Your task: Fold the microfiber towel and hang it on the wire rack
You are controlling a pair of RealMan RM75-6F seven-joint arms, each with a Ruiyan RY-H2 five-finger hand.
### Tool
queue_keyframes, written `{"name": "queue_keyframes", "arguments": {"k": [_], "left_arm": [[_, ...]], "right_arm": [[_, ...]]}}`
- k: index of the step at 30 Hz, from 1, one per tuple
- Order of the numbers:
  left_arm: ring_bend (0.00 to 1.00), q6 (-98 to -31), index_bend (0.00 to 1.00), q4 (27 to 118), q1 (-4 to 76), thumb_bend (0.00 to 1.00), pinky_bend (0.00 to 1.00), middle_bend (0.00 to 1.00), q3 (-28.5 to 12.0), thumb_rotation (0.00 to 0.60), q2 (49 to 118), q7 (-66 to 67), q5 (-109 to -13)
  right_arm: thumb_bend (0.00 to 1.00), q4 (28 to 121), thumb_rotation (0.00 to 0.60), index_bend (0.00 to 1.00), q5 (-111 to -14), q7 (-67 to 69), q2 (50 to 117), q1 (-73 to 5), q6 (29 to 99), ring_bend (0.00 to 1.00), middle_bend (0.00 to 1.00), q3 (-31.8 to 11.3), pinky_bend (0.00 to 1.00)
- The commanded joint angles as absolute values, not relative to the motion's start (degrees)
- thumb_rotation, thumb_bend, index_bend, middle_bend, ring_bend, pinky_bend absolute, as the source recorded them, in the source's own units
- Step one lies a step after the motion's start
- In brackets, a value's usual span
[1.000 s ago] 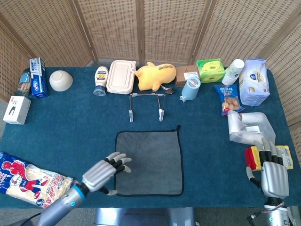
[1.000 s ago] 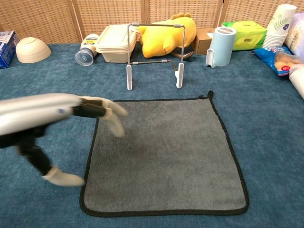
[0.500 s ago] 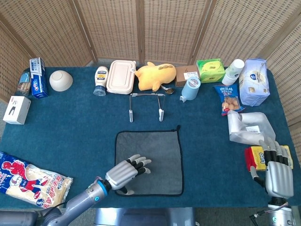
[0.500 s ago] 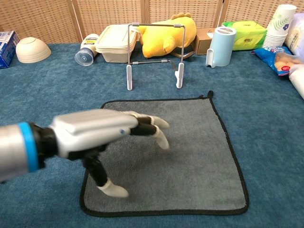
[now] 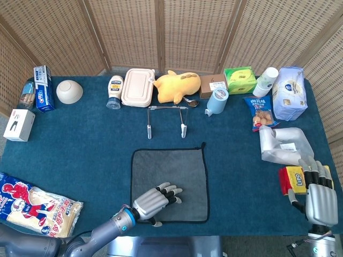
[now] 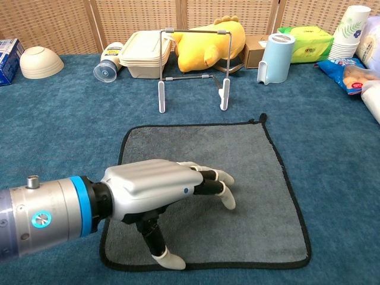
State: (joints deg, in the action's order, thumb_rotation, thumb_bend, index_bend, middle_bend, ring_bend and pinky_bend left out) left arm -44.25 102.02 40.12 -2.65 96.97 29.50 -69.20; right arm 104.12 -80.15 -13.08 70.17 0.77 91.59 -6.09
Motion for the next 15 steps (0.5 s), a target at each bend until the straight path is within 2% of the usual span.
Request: {"name": "queue_keyframes", "arguments": {"k": [1, 15], "left_arm": [[0.00, -45.7, 0.20, 101.2, 40.7, 0.20, 0.00, 0.03, -2.1, 0.600, 98.3, 31.0, -69.1], [0.00, -48.2, 0.19, 99.5, 42.3, 0.19, 0.00, 0.03, -1.2, 0.600, 102.0, 33.1, -66.9]], "right_arm": [[0.31, 104.0, 0.600, 0.10, -80.1, -12.9, 70.0, 0.9, 91.7, 0.00, 0.03, -6.2, 0.00], [0.31, 103.6, 0.600, 0.10, -79.8, -11.9, 69.5, 1.1, 91.6, 0.00, 0.03, -6.5, 0.00]]}}
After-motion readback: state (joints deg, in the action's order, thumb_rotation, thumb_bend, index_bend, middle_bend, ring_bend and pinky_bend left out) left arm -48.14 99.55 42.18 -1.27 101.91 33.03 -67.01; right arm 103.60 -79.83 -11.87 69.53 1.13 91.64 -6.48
